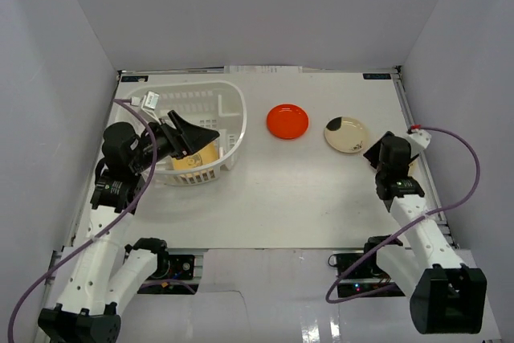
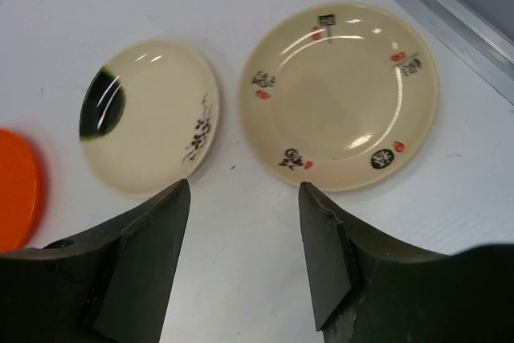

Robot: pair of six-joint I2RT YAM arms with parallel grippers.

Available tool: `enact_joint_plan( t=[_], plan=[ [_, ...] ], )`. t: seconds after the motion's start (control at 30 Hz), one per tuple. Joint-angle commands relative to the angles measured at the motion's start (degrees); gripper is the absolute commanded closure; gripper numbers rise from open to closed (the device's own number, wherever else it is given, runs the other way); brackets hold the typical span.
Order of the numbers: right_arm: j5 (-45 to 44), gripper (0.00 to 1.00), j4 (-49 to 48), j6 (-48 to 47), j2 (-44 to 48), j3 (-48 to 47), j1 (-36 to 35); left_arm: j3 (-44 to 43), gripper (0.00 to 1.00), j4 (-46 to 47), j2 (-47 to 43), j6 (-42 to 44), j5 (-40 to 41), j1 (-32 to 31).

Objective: Place the plates into the plastic bin on the countertop

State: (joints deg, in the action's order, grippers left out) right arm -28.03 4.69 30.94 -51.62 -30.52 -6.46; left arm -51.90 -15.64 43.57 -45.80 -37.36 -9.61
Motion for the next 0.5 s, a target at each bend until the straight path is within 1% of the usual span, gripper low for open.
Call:
enact_joint_plan(
  t=[0.0,0.07,0.1,0.17,0.2,0.23,0.27,0.33,0.37,0.4,0.43,0.47],
  plan=[
    [4.02,0.38,-3.63,9.83,-0.23,3.26,12.55,-0.13,0.03,6.06,0.19,-3.59,-1.40,-2.16],
    [6.66,0.38,-3.98,12.03,-1.81,4.68,17.33,-0.04,0.03,6.06,0.81,-3.07,1.66,-4.62],
    [8.68,0.39,-6.25,13.35,-3.48,5.38,21.10,0.04,0.03,6.06,1.16,-2.37,3.16,-7.85],
    [10.27,0.39,-8.19,14.23,-5.07,7.31,24.02,0.31,0.03,6.06,2.30,-2.19,6.24,-11.47],
    [10.54,0.39,-9.25,14.41,-6.47,7.84,25.08,0.39,0.03,6.23,2.92,-2.10,9.56,-15.75],
    [10.72,0.39,-10.65,15.46,-7.35,8.20,26.74,0.48,0.03,6.23,3.79,-1.75,11.68,-18.23],
    [12.98,0.39,-11.45,15.99,-9.36,8.63,28.85,0.48,0.03,6.41,5.80,-1.57,16.22,-23.13],
    [14.67,0.39,-14.95,17.48,-11.39,9.08,29.91,0.48,0.03,6.93,8.18,-0.96,20.99,-27.99],
    [16.15,0.39,-16.80,17.75,-14.01,9.43,30.19,0.40,0.03,7.37,10.81,-0.87,23.45,-32.45],
    [16.86,0.38,-18.30,17.84,-15.52,9.17,30.54,0.31,0.03,7.72,12.14,-0.78,25.91,-34.41],
    [16.96,0.39,-19.44,18.10,-16.93,8.73,30.89,0.05,0.03,7.99,13.54,-0.69,30.64,-36.25],
    [17.65,0.39,-20.76,18.54,-18.42,8.29,30.98,-0.13,0.03,8.51,16.25,-0.69,32.86,-37.84]
  ],
)
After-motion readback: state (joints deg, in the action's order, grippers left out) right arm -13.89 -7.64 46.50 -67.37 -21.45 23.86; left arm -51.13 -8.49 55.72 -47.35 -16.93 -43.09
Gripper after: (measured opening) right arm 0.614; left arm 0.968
